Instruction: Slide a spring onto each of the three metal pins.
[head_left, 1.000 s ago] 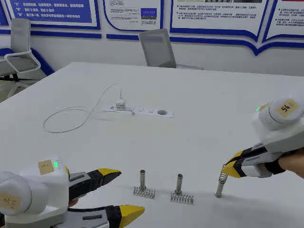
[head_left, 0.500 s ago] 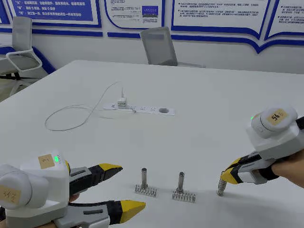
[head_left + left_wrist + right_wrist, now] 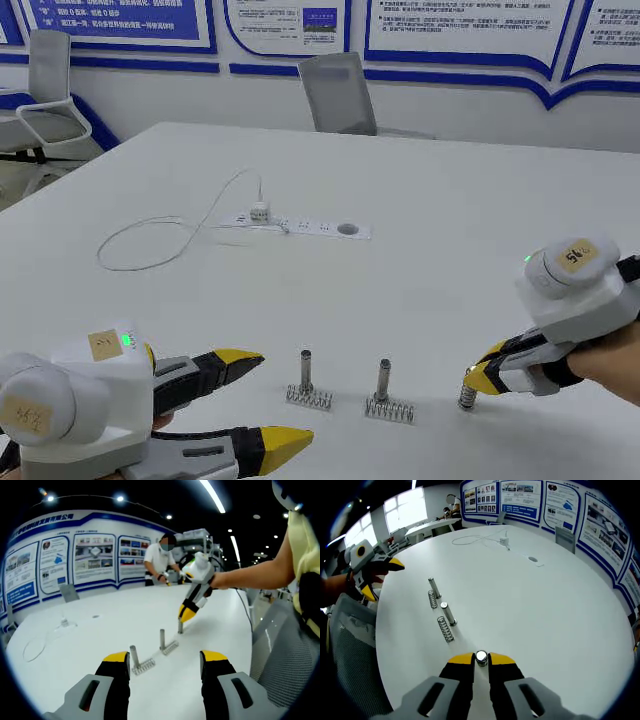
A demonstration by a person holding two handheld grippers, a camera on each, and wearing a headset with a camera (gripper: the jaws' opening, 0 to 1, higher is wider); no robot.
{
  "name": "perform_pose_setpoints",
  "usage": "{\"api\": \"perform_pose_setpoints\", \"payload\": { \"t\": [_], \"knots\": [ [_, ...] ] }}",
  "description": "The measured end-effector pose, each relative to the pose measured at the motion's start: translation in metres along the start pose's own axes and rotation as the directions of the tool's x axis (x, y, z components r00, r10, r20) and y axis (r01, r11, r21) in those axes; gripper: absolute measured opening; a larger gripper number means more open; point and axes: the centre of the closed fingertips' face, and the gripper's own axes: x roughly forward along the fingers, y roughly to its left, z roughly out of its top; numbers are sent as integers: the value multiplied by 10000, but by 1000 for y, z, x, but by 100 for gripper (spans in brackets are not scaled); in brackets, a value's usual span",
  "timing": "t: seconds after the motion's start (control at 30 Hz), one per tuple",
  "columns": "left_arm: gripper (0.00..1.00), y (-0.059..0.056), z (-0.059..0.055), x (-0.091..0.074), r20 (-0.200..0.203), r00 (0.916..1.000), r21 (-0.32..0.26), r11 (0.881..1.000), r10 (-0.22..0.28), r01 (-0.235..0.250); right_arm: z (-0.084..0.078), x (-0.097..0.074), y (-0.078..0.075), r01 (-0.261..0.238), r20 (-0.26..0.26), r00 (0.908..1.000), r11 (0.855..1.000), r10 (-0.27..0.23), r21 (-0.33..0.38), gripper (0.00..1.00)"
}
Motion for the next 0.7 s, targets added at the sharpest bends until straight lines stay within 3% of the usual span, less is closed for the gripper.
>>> {"api": "perform_pose_setpoints", "payload": {
  "t": [0.27,0.47,0.7],
  "knots": [
    [57,-1,-1,1,-18,10000,1,10000,-23,23,4,-5,3,129,184,9998,9992,-122,-389,17],
    [57,-2,-2,1,-20,10000,-9,10000,-32,32,18,-16,8,383,612,9976,9952,-328,-902,19],
    [57,-3,-1,2,-6,10000,2,10000,-52,52,34,-15,23,61,949,9955,9914,64,-1310,19]
  ]
}}
